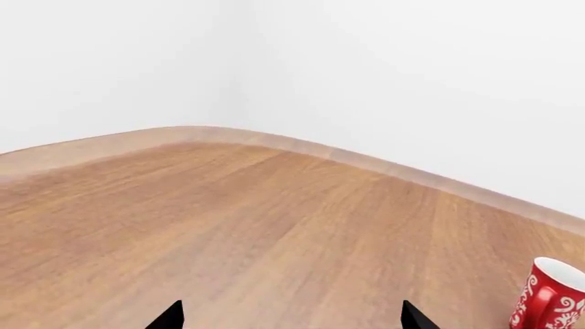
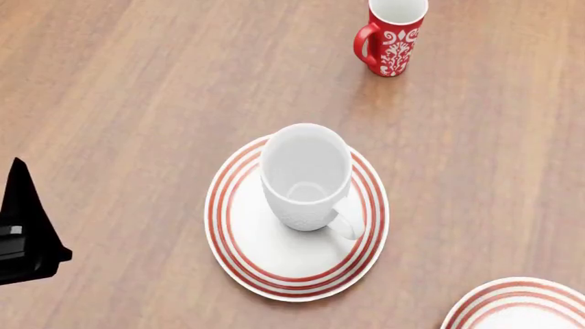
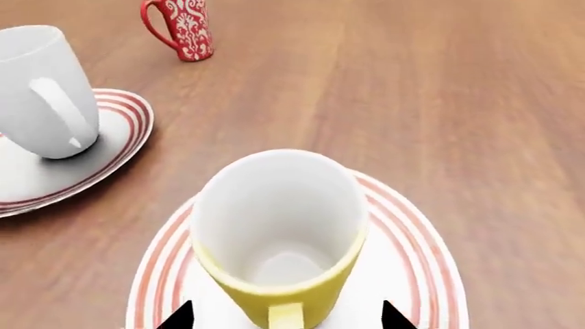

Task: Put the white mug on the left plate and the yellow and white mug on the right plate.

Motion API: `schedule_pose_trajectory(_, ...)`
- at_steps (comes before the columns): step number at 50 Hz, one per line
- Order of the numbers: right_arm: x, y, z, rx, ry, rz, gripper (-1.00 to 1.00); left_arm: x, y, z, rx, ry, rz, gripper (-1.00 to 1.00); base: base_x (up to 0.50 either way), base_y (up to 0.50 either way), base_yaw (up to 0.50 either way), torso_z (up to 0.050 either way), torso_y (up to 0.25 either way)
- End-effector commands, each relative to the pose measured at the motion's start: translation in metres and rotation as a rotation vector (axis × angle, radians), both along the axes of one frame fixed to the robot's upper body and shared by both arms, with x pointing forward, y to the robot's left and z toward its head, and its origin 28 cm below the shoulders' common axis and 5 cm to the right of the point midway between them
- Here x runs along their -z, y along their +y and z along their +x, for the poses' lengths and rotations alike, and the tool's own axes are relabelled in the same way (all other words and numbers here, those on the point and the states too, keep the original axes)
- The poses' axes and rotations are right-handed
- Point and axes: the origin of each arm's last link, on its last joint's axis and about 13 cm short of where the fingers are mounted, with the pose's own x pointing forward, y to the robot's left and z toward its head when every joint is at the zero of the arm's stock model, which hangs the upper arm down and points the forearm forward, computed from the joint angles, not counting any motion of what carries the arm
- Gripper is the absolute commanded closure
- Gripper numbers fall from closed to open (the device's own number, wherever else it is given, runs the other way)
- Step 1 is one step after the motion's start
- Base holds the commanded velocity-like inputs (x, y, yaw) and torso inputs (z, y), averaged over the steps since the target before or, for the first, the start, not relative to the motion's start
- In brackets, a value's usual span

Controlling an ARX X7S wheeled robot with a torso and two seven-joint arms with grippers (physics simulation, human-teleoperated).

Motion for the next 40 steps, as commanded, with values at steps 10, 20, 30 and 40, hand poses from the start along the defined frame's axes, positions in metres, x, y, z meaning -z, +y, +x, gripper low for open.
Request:
schedule_pose_trajectory(10,-0.037,0.009,-0.003,-0.052,-0.315,-0.078,-1.0,0.0,0.0,0.002,-0.002,-0.001,-0.002,-1.0,0.0,0.0,0.0,0.0,0.0)
schedule_pose_trajectory(20,-0.047,0.011,0.019,-0.039,-0.414,-0.037,-1.0,0.0,0.0,0.002,-0.003,-0.003,-0.004,-1.0,0.0,0.0,0.0,0.0,0.0)
schedule_pose_trajectory(30,-0.066,-0.001,0.061,-0.004,-0.432,0.03,-1.0,0.0,0.0,0.003,-0.007,-0.005,-0.008,-1.0,0.0,0.0,0.0,0.0,0.0)
schedule_pose_trajectory(40,-0.077,-0.009,0.098,0.039,-0.423,0.043,-1.0,-0.002,0.002,0.003,-0.009,-0.006,-0.008,-1.0,0.0,0.0,0.0,0.0,0.0)
